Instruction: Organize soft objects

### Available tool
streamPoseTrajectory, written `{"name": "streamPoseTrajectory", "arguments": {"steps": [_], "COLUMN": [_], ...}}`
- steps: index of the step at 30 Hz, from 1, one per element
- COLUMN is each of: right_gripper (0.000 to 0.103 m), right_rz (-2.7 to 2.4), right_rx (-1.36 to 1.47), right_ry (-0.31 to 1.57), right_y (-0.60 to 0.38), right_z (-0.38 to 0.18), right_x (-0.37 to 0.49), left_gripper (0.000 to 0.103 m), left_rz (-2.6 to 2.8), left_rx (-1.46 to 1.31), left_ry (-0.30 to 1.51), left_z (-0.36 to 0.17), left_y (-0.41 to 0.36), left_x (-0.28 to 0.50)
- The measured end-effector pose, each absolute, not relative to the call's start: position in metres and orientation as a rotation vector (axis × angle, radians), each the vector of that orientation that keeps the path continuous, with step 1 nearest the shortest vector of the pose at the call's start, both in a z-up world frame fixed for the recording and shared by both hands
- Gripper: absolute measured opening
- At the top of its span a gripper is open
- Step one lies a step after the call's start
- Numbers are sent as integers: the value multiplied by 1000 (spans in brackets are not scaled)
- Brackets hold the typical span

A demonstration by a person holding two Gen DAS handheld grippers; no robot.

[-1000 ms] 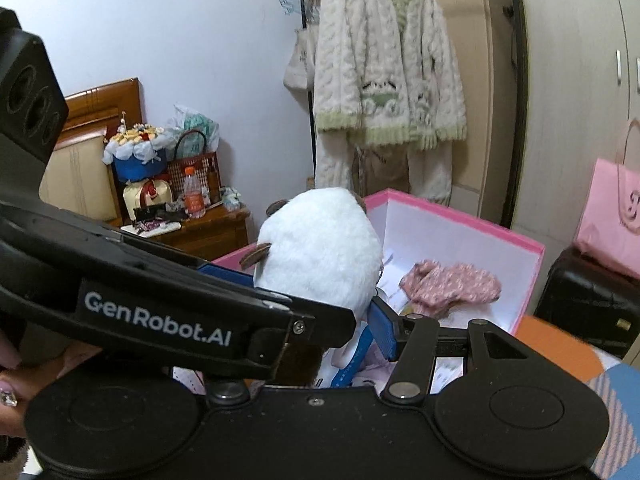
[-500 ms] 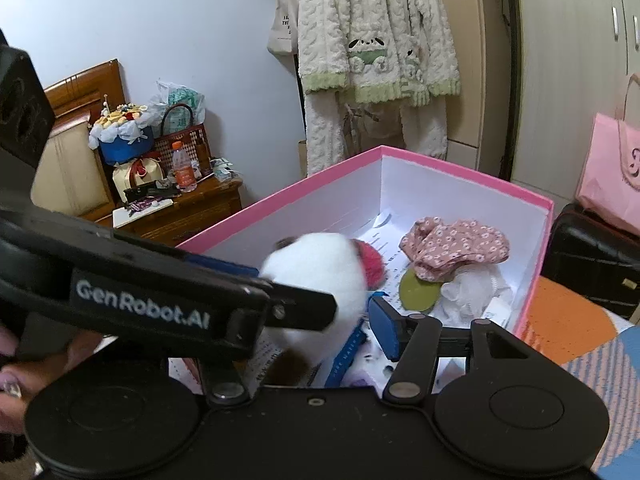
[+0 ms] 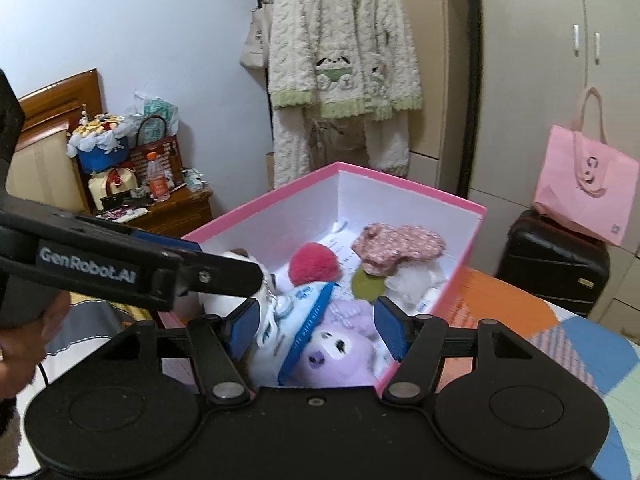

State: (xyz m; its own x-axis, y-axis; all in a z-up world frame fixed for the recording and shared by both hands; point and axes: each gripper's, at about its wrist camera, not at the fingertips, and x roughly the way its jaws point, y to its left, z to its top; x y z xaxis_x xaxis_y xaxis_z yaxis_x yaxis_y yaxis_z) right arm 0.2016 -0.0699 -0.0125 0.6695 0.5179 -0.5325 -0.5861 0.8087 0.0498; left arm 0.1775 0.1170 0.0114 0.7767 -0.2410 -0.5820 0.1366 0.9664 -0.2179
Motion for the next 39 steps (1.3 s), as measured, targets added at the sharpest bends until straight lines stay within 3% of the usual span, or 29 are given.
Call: {"name": "streamPoseTrajectory", "arguments": {"steps": [6,10,16,20,23,29,39], "right_gripper": [72,73,78,78,92,99,100], "right_rz": [556,512,448,401,366,283,163], "right_rx": [-147,-146,-115,-104,-76,-86,-44], "right_ry": [560,551,535,525,529,526,539], "right_y": [-85,-98,-118,-131,-141,-149,-158], "right_z": [-5,0,9,12,13,14,13], "right_x": [185,174,156,146,141,126,97], "left_gripper": [77,90,99,99,99,99,99], "left_rz": [-231,-229,-225,-182,-131,-96,-128], "left_rx": [-135,-123,-85,-48,-16,74,76], "left_ry": [639,612,612,637,652,585,559], "left_z": [25,29,34,36,37,41,31], "left_y": [108,102,89,79,73,61,45], "left_x": [158,145,129,121,115,99,83]}}
